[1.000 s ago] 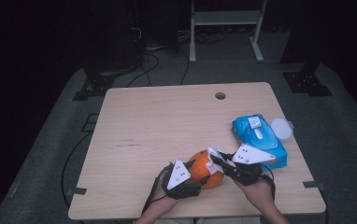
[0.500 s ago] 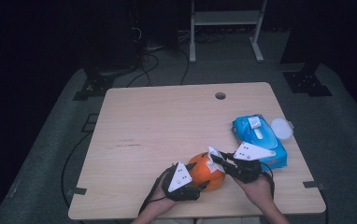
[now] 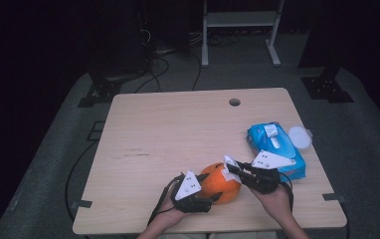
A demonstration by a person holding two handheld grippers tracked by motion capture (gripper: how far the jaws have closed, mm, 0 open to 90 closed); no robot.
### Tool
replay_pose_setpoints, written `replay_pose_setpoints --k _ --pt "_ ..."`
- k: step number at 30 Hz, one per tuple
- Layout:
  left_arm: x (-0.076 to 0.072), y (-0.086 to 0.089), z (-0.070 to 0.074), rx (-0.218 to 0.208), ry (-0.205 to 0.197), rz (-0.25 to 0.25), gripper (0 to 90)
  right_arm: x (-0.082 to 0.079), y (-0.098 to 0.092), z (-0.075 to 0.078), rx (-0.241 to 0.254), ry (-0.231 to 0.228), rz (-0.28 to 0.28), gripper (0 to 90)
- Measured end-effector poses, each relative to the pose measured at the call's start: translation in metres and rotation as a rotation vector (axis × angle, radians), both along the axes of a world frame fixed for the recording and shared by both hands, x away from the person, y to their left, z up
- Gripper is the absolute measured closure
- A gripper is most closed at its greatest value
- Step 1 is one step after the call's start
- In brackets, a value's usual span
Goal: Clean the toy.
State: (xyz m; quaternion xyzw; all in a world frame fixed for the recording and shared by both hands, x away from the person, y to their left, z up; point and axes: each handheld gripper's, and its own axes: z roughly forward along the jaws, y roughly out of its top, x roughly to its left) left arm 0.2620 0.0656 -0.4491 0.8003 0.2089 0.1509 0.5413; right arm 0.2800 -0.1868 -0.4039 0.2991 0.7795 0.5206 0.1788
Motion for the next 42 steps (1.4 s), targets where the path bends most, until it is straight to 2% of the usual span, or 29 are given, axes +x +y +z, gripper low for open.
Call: replay_pose_setpoints --k 3,6,7,8,12,14,15,17,19,21,23,24,26,28,30,32,34,36,38,42 --pt "0.000 0.000 0.002 -0.010 0.030 0.023 33.7 -0.008 0.010 0.004 0.001 -0.023 0.024 79.2" --pt "-0.001 0.000 0.007 -0.009 0.050 0.029 34.1 -0.016 0.019 0.009 0.042 -0.021 0.112 79.0" --pt "-0.001 0.000 0.008 -0.004 0.046 0.026 34.7 -0.018 0.021 0.009 0.033 -0.036 0.122 79.0" --pt "-0.002 0.001 0.010 -0.011 0.054 0.027 35.2 -0.019 0.022 0.010 0.024 -0.038 0.120 79.0" --pt "-0.002 0.004 0.015 -0.056 0.072 0.024 36.9 -0.011 0.011 0.007 0.044 -0.017 0.088 79.1" --pt "-0.001 0.004 0.015 -0.056 0.070 0.026 37.9 -0.009 0.008 0.005 0.056 -0.009 0.072 79.1" --pt "-0.001 0.004 0.014 -0.056 0.071 0.026 37.9 -0.012 0.010 0.007 0.048 -0.016 0.070 79.1" --pt "-0.001 0.003 0.013 -0.067 0.075 0.029 37.8 -0.018 0.017 0.010 0.033 -0.039 0.089 79.1" --pt "-0.001 0.001 0.012 -0.061 0.071 0.037 37.0 -0.023 0.025 0.011 0.018 -0.049 0.119 79.0" --pt "-0.001 0.000 0.011 -0.045 0.044 0.044 32.1 -0.025 0.030 0.010 -0.027 -0.073 0.121 79.1" --pt "0.001 0.001 0.008 -0.056 0.012 0.039 23.6 -0.020 0.026 0.008 -0.013 -0.049 0.109 79.2" --pt "0.002 0.001 0.006 -0.058 0.011 0.032 18.1 -0.018 0.022 0.007 -0.016 -0.051 0.095 79.2" --pt "0.006 0.001 0.000 -0.031 0.015 0.031 12.5 -0.012 0.014 0.005 -0.007 -0.045 0.055 79.2" --pt "0.009 0.001 -0.004 -0.021 0.021 0.025 10.9 -0.009 0.006 0.005 0.007 -0.032 0.025 79.1" --pt "0.010 -0.001 -0.007 -0.009 0.013 0.022 11.1 -0.008 0.006 0.005 0.016 -0.025 0.027 79.1" --pt "0.010 -0.003 -0.008 0.020 0.001 0.014 16.3 -0.012 0.012 0.005 0.009 -0.034 0.046 79.0" --pt "0.008 -0.003 -0.008 0.035 -0.014 0.028 29.0 -0.017 0.019 0.006 -0.010 -0.052 0.071 79.0" --pt "0.005 -0.005 -0.004 0.038 -0.020 0.041 36.3 -0.021 0.024 0.007 -0.021 -0.059 0.098 78.8" --pt "0.004 -0.004 -0.003 0.036 -0.025 0.039 39.1 -0.022 0.025 0.009 -0.047 -0.084 0.090 79.0" --pt "0.001 -0.002 0.003 0.020 -0.034 0.055 41.9 -0.012 0.008 0.008 -0.016 -0.060 0.041 79.1"
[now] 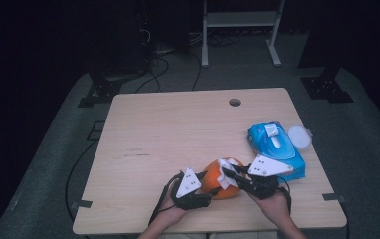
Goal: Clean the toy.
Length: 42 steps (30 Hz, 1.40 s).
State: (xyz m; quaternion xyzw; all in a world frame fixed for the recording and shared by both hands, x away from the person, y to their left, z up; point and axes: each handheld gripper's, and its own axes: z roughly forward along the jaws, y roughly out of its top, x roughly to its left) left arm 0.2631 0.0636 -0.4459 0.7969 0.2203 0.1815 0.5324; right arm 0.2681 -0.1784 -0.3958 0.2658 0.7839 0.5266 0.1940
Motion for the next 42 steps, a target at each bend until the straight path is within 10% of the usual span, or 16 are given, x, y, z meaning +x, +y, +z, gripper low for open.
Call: replay_pose_setpoints --k 9,14,19,29,35,38,42 --pt "-0.004 0.012 0.008 0.007 0.021 -0.003 39.7 0.003 0.004 -0.005 0.014 0.022 0.014 79.1" --pt "-0.002 0.013 0.010 -0.078 0.091 -0.074 36.5 0.008 -0.006 -0.013 -0.009 0.053 -0.011 79.0" --pt "0.004 0.016 0.010 -0.142 0.101 -0.012 26.8 0.008 -0.019 -0.018 0.006 0.115 -0.006 79.1" --pt "-0.010 -0.007 -0.004 -0.029 0.107 -0.139 36.6 0.013 -0.026 -0.019 -0.030 0.130 -0.049 78.9" --pt "0.000 0.003 0.002 -0.126 0.109 -0.015 26.8 0.013 -0.025 -0.021 -0.026 0.135 -0.045 78.9" --pt "0.005 0.003 -0.007 -0.111 0.170 -0.031 26.1 0.011 -0.022 -0.020 -0.019 0.132 -0.032 78.9" --pt "-0.001 -0.001 -0.008 -0.065 0.149 -0.067 28.3 -0.001 -0.011 -0.014 -0.020 0.100 0.044 78.9"
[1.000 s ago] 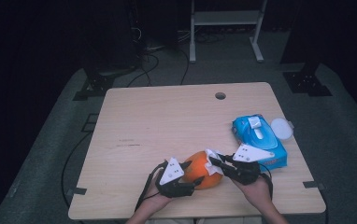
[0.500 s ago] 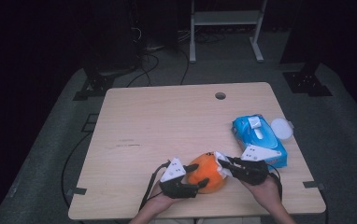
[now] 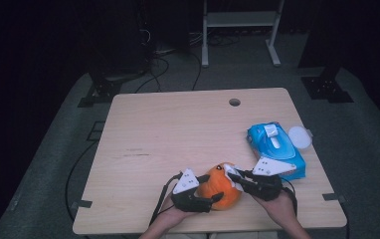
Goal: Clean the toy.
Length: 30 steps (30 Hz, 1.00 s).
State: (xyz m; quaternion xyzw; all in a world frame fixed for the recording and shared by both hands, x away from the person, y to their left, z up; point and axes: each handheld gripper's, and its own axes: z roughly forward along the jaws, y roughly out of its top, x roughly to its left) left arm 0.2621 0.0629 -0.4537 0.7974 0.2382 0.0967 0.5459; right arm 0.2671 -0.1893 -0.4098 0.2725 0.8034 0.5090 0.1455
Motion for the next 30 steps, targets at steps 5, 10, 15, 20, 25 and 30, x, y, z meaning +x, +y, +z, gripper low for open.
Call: replay_pose_setpoints --k 5,10,15,20,25,30 --pt "-0.003 -0.002 -0.001 0.012 -0.011 -0.026 31.3 0.006 -0.007 0.000 0.002 0.005 -0.025 78.8" --pt "-0.006 -0.004 0.001 0.010 -0.019 -0.050 29.5 0.014 -0.020 -0.006 0.010 0.064 -0.066 78.9" --pt "-0.001 -0.001 0.016 -0.082 -0.014 -0.056 24.9 0.004 -0.028 -0.011 0.032 0.095 -0.014 78.9" --pt "0.008 -0.015 0.018 -0.052 -0.010 -0.070 24.4 -0.006 -0.041 -0.016 0.045 0.111 0.008 78.8" --pt "0.012 -0.035 0.013 0.008 -0.008 -0.081 19.8 -0.008 -0.047 -0.019 0.020 0.102 0.004 78.8" --pt "0.016 -0.042 0.017 0.046 -0.023 -0.086 19.4 -0.005 -0.052 -0.022 0.028 0.114 0.000 78.8"
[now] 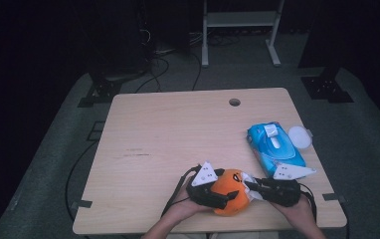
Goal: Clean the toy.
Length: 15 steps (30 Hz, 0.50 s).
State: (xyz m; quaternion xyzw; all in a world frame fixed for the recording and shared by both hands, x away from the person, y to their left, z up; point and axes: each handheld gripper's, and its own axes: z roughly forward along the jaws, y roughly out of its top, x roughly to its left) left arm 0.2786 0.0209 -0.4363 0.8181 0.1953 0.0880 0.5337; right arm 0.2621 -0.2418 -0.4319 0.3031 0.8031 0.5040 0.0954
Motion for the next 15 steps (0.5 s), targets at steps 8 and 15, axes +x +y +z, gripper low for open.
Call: replay_pose_setpoints --k 8,15 --pt "-0.005 -0.011 -0.009 0.125 -0.048 -0.008 45.1 0.000 -0.004 -0.002 -0.043 -0.009 -0.014 77.9" --pt "-0.009 -0.008 -0.001 0.096 -0.071 0.027 55.8 0.001 -0.020 0.004 -0.035 -0.031 -0.080 77.5"
